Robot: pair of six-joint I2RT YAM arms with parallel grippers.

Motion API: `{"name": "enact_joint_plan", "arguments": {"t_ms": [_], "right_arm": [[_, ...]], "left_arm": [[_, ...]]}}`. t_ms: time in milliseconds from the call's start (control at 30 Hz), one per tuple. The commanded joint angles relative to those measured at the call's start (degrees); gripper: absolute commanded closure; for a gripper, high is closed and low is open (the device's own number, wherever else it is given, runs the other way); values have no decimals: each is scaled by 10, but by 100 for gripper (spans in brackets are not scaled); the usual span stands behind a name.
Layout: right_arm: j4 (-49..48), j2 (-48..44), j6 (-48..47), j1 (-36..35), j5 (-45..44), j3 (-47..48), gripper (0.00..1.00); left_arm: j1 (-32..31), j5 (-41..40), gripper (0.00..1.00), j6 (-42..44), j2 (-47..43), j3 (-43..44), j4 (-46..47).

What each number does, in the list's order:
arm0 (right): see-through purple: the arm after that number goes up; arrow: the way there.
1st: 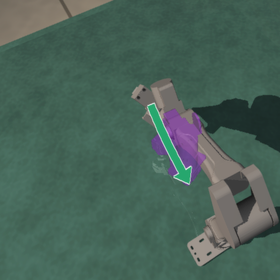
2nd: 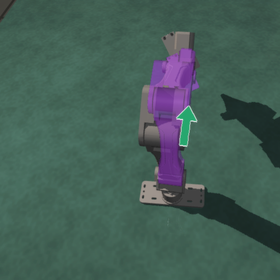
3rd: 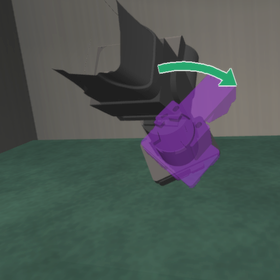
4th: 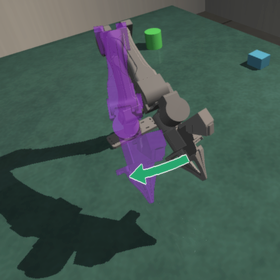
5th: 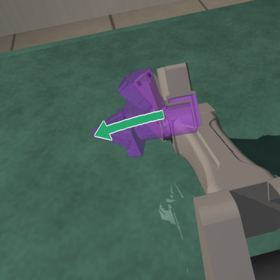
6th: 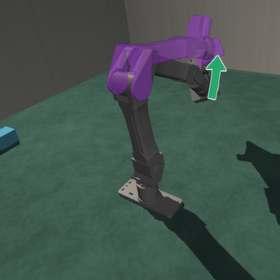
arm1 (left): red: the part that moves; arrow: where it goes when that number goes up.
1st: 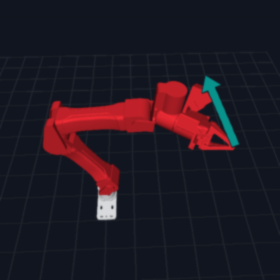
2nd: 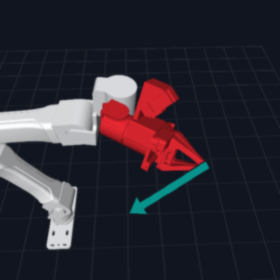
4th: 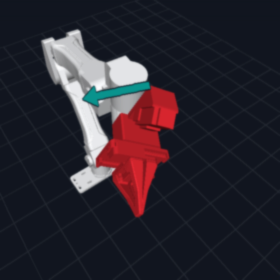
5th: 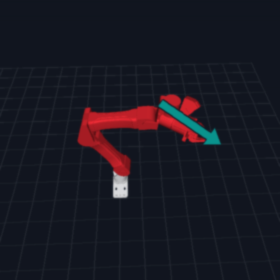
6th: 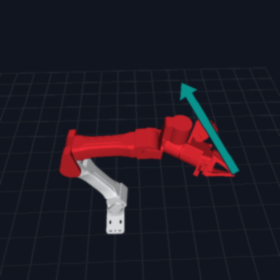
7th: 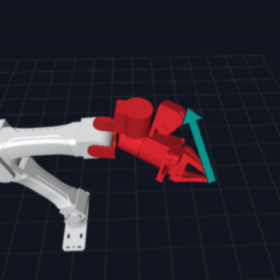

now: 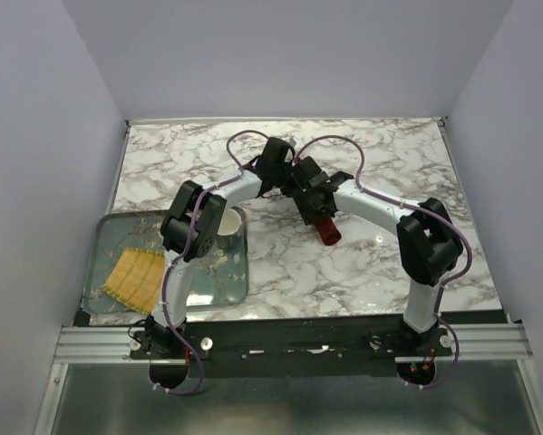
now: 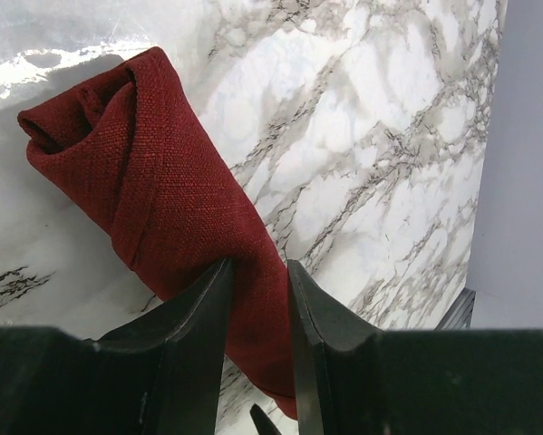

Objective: Fold the napkin, place the utensils inside, and roll it up
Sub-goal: Roll the napkin with the utensil

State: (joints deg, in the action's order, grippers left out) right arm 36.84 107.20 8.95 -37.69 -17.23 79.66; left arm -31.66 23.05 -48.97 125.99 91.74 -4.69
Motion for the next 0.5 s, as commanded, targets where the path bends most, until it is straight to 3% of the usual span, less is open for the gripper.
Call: {"name": "enact_joint_plan", "arguments": {"t_ms": [0, 233, 467], "right_arm": [[6, 20, 2, -29, -116, 6, 27], [-12, 45, 5, -37, -143, -9, 28], [-30, 52, 5, -36, -132, -22, 36]], "left_arm": [[5, 13, 60, -13, -5, -12, 11], [8, 15, 61, -14, -5, -12, 12], [9, 15, 60, -14, -5, -11, 11]]}}
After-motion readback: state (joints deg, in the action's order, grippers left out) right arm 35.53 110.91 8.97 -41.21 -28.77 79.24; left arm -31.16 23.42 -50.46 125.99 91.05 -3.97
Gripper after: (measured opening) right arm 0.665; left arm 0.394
